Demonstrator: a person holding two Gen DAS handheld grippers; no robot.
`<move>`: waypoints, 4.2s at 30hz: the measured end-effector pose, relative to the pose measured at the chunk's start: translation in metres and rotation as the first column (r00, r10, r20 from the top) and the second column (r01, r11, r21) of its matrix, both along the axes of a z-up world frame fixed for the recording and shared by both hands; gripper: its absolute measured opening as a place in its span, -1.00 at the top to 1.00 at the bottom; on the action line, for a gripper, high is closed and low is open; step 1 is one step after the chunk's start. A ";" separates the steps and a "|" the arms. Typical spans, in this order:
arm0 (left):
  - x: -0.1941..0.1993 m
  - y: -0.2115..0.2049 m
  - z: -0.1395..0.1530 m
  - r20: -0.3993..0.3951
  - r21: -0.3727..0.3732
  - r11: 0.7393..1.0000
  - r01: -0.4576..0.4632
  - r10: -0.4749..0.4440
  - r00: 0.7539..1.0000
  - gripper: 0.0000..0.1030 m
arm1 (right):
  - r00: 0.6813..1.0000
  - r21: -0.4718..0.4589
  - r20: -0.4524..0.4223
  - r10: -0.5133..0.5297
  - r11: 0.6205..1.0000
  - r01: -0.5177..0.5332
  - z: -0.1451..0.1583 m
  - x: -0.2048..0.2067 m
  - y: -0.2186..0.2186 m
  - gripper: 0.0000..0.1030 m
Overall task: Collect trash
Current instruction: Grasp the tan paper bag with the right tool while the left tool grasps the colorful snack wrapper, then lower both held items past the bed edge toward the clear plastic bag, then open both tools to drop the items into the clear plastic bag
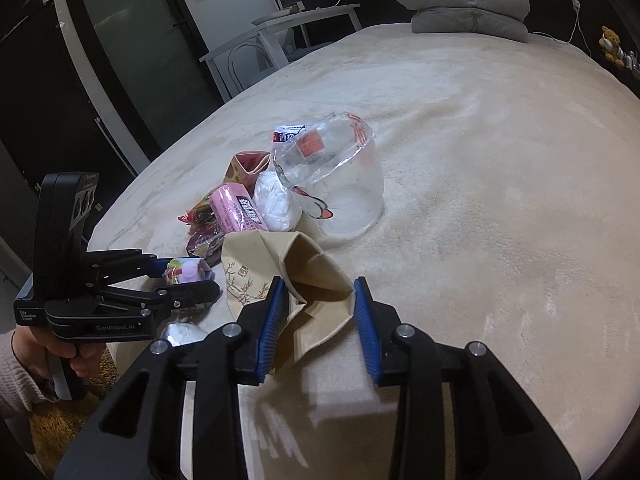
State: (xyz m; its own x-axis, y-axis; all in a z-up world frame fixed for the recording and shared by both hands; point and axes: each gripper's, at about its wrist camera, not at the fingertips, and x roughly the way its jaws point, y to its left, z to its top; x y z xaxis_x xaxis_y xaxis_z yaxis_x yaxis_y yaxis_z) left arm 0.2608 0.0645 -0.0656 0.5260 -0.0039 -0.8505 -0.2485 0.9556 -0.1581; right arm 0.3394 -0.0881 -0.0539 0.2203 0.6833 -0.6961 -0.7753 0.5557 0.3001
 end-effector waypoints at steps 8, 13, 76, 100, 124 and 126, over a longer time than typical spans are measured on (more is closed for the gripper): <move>-0.015 0.006 0.013 0.059 -0.006 1.000 -0.019 0.019 0.998 0.00 | 0.999 0.018 0.037 -0.024 1.000 0.024 0.010 -0.011 -0.014 0.41; -0.026 0.012 0.021 0.095 -0.024 0.999 -0.040 0.042 0.995 0.00 | 0.997 0.042 0.055 -0.054 0.998 0.052 0.021 -0.017 -0.025 0.42; -0.229 -0.087 0.014 0.271 -0.160 0.984 0.078 -0.032 0.962 0.00 | 0.971 0.037 -0.022 -0.236 0.971 0.237 0.006 -0.258 -0.126 0.41; -0.211 -0.100 -0.083 -0.109 -0.294 0.955 0.042 -0.077 0.991 0.00 | 0.956 -0.339 -0.210 -0.204 0.933 0.124 -0.084 -0.241 -0.082 0.40; -0.202 -0.107 -0.122 -0.293 -0.319 0.948 -0.004 -0.095 0.952 -0.04 | 0.916 -0.432 -0.303 -0.264 0.894 0.115 -0.130 -0.228 -0.065 0.29; -0.202 -0.106 -0.126 -0.306 -0.321 0.947 -0.010 -0.093 0.947 -0.08 | 0.909 -0.427 -0.314 -0.273 0.896 0.121 -0.128 -0.225 -0.068 0.22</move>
